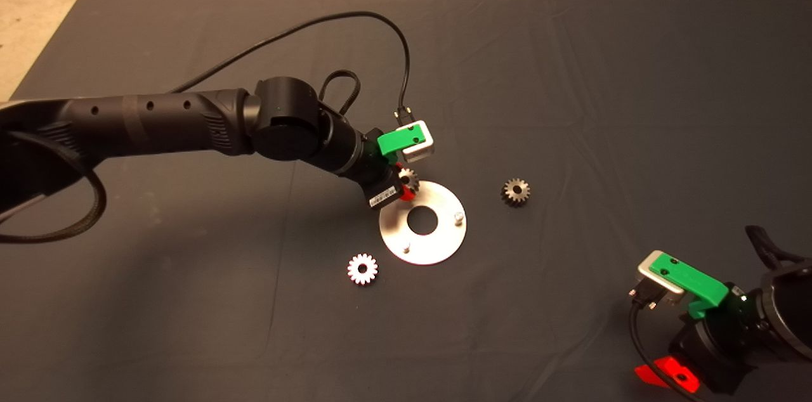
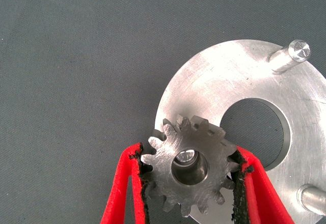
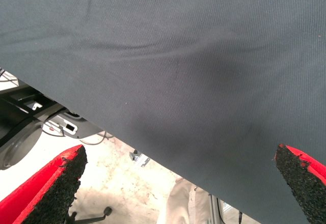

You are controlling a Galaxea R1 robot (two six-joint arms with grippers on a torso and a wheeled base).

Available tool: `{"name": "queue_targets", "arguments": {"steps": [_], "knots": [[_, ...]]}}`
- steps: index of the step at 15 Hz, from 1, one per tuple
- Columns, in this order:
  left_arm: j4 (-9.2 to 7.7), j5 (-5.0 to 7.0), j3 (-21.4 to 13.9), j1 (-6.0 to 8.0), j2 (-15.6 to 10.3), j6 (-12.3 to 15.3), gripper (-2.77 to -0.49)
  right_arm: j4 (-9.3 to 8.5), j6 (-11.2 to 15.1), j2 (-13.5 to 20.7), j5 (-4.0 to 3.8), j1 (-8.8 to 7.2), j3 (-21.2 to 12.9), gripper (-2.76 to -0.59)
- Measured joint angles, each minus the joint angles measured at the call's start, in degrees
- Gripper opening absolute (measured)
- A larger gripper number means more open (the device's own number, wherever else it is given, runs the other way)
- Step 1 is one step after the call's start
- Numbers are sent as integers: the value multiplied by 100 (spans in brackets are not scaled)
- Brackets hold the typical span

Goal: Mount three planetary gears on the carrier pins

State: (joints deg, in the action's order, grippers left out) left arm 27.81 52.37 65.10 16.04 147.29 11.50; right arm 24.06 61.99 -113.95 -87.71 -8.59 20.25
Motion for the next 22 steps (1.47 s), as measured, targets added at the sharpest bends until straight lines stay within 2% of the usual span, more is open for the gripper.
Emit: {"name": "queue_targets", "arguments": {"steps": [6,7,10,19,22], "knots": [[2,15,2,0,34,-1,-262,-1,0,-2,0,-7,0,-60],[-5,91,4,-9,37,-1,-261,0,0,-2,0,-20,0,-60],[-2,163,41,-17,130,-4,-262,-1,0,-5,1,-17,0,-60],[-11,162,45,-17,130,-108,-260,-4,0,-5,0,-17,0,-60],[-17,156,45,-20,125,-155,-252,-4,0,-5,0,-17,0,-60]]}}
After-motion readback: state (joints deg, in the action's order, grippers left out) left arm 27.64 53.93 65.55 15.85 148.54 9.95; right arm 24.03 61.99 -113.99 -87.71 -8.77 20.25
